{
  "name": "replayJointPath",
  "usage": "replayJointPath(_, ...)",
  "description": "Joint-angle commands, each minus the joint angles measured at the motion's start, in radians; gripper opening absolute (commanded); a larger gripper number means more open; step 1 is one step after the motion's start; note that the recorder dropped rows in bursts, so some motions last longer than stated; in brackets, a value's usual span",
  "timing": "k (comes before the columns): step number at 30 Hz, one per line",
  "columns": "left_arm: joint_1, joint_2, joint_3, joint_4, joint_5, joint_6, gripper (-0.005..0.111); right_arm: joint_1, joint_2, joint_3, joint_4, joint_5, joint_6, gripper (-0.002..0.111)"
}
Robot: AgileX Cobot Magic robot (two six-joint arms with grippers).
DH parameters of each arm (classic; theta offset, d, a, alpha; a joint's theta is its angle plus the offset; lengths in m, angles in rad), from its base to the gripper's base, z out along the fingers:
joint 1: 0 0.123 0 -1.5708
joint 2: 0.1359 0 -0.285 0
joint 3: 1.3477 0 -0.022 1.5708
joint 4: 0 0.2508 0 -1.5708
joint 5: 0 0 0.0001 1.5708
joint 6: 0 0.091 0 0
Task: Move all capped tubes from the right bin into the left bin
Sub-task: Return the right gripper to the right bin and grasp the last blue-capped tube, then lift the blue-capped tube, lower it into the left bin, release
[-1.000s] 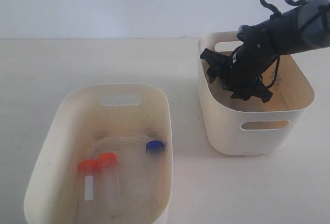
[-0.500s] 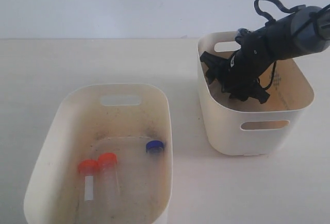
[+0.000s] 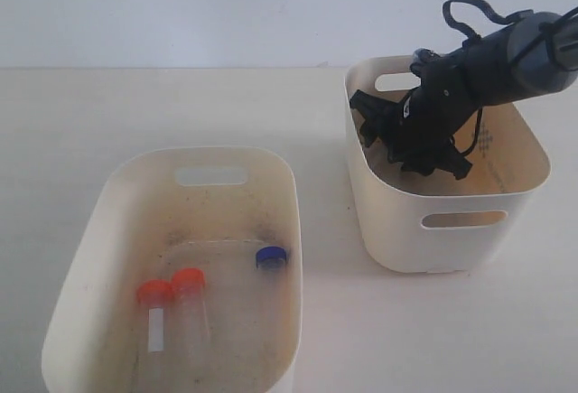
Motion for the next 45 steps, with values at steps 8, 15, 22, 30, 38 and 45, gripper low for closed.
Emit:
replayJointPath(8, 0.001, -0.002, -0.004, -0.007, -0.015, -0.012, 0.004, -0.002, 0.029, 0.012, -0.057, 0.103, -0.022, 0.033)
replayJointPath(15, 0.001, -0.002, -0.004, -0.007, -0.015, -0.012, 0.004, -0.002, 0.01, 0.012, -0.076, 0.104, -0.042, 0.004)
replayJointPath(22, 0.001, -0.002, -0.004, -0.007, -0.015, -0.012, 0.004, -0.002, -0.06, 0.012, -0.141, 0.106, -0.042, 0.0)
replayJointPath(30, 0.001, -0.002, -0.004, -0.007, -0.015, -0.012, 0.004, -0.002, -0.188, 0.012, -0.205, 0.144, -0.03, 0.0)
replayJointPath(38, 0.001, -0.002, -0.004, -0.007, -0.015, -0.012, 0.004, 0.0, -0.368, 0.012, -0.205, 0.206, -0.115, 0.0)
replayJointPath(45, 0.001, -0.002, -0.004, -0.007, -0.015, -0.012, 0.004, 0.025, -0.579, 0.06, -0.197, 0.243, -0.25, 0.0)
